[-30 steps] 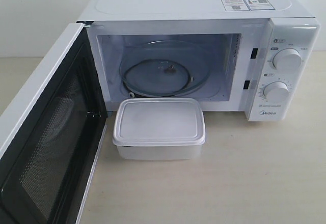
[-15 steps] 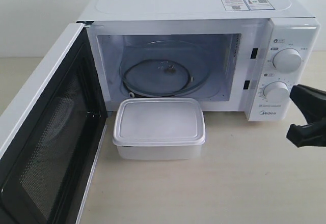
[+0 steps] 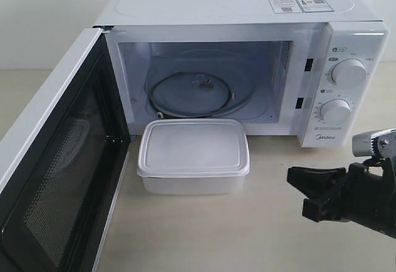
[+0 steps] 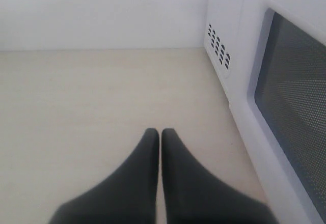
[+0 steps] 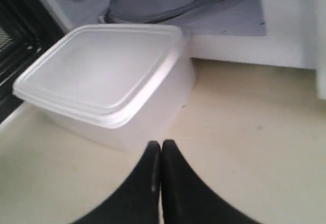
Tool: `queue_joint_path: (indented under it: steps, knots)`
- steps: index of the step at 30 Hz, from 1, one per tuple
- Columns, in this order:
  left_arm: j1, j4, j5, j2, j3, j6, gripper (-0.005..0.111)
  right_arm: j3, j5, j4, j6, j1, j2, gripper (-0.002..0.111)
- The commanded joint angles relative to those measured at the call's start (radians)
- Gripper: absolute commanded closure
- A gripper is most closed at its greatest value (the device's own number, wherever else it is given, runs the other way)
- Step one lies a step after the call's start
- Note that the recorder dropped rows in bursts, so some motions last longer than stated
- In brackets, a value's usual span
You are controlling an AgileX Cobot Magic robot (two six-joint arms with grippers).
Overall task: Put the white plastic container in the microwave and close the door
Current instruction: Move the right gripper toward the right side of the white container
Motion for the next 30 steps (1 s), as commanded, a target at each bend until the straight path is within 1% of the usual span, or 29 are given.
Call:
queue_joint_path:
  steps: [1, 4, 7, 10, 12, 15, 17, 19, 21, 22, 24, 28, 30]
  knots:
    - [0.003, -0.003, -0.004, -0.002, 0.004, -0.007, 0.102, -0.080, -0.021, -0.114, 0.221, 0.000, 0.031, 0.109]
    - [0.003, -0.003, -0.004, -0.002, 0.004, -0.007, 0.102, -0.141, -0.021, -0.127, 0.354, 0.000, 0.031, 0.108]
    - [0.003, -0.003, -0.004, -0.002, 0.004, -0.007, 0.102, -0.214, 0.014, -0.215, 0.486, 0.002, 0.031, 0.108]
    - [0.003, -0.003, -0.004, -0.002, 0.004, -0.007, 0.102, -0.264, 0.035, -0.238, 0.592, 0.040, 0.031, 0.108]
    - [0.003, -0.003, -0.004, -0.002, 0.004, -0.007, 0.102, -0.278, 0.118, -0.127, 0.589, 0.105, 0.031, 0.108]
    - [0.003, -0.003, -0.004, -0.002, 0.004, -0.007, 0.102, -0.302, 0.323, 0.095, 0.485, 0.203, 0.031, 0.108]
    - [0.003, -0.003, -0.004, -0.002, 0.004, -0.007, 0.102, -0.326, 0.378, 0.190, 0.447, 0.222, 0.031, 0.108]
    - [0.003, -0.003, -0.004, -0.002, 0.004, -0.007, 0.102, -0.356, 0.413, 0.237, 0.447, 0.220, 0.031, 0.108]
    - [0.003, -0.003, -0.004, -0.002, 0.004, -0.007, 0.102, -0.399, 0.501, 0.217, 0.449, 0.220, 0.031, 0.108]
    - [0.003, -0.003, -0.004, -0.002, 0.004, -0.007, 0.102, -0.424, 0.543, 0.178, 0.458, 0.220, 0.031, 0.108]
    - [0.003, -0.003, -0.004, -0.002, 0.004, -0.007, 0.102, -0.438, 0.547, 0.139, 0.482, 0.229, 0.031, 0.108]
    - [0.003, -0.003, -0.004, -0.002, 0.004, -0.007, 0.102, -0.438, 0.592, 0.141, 0.480, 0.266, 0.031, 0.108]
    - [0.003, -0.003, -0.004, -0.002, 0.004, -0.007, 0.102, -0.438, 0.613, 0.146, 0.474, 0.269, 0.031, 0.108]
